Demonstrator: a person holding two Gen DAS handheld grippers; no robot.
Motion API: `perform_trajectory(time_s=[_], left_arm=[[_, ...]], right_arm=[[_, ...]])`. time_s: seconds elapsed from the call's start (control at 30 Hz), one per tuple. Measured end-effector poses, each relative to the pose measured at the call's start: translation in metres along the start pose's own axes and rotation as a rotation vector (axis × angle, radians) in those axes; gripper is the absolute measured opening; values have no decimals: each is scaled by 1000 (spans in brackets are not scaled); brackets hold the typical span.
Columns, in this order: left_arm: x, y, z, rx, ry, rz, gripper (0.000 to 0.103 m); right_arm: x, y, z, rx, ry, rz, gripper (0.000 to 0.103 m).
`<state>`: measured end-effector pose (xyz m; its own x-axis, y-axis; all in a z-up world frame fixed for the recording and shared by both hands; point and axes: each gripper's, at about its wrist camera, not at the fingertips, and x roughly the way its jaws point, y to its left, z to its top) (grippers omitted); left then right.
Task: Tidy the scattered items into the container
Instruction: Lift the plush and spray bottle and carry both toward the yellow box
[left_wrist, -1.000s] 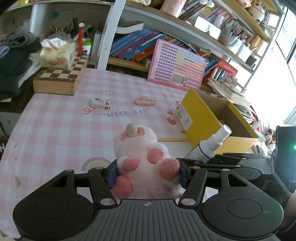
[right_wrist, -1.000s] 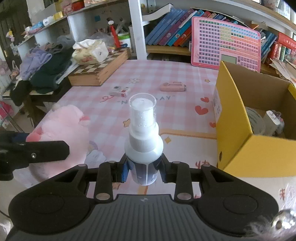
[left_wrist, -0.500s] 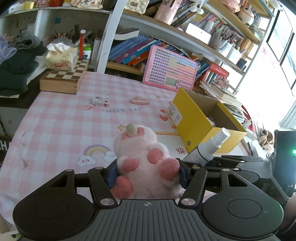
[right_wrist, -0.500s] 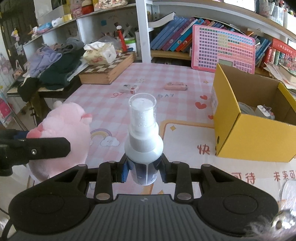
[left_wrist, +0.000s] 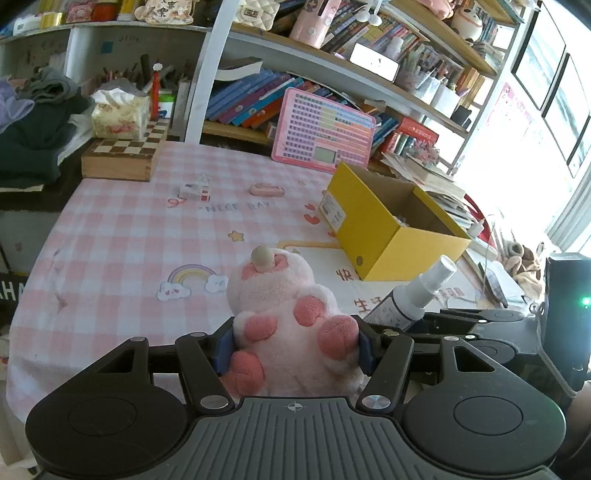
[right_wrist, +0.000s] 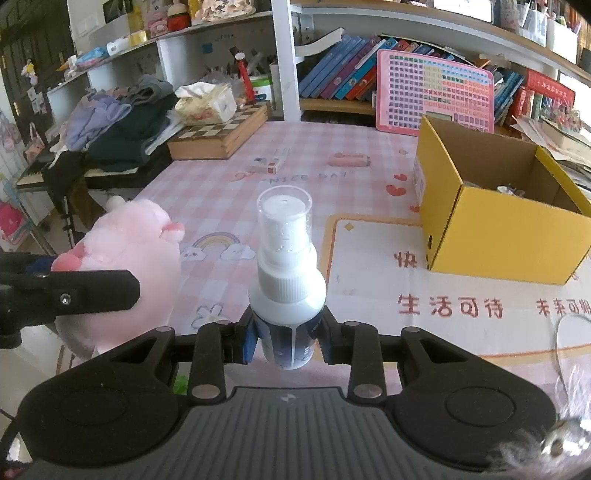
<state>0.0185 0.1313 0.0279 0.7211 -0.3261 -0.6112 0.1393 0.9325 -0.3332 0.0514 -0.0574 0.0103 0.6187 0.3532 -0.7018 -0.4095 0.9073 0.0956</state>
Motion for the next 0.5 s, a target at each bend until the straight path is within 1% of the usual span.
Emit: perform_trajectory(time_s=[0.27,0.5], left_arm=[[-11,0,-13,2,6,2,61],[-10,-3,-18,1,24,-17,61]], right_arm=[[-8,7,-7,2,-3,-4,30],[-13,8,-15,2,13,-15,30]])
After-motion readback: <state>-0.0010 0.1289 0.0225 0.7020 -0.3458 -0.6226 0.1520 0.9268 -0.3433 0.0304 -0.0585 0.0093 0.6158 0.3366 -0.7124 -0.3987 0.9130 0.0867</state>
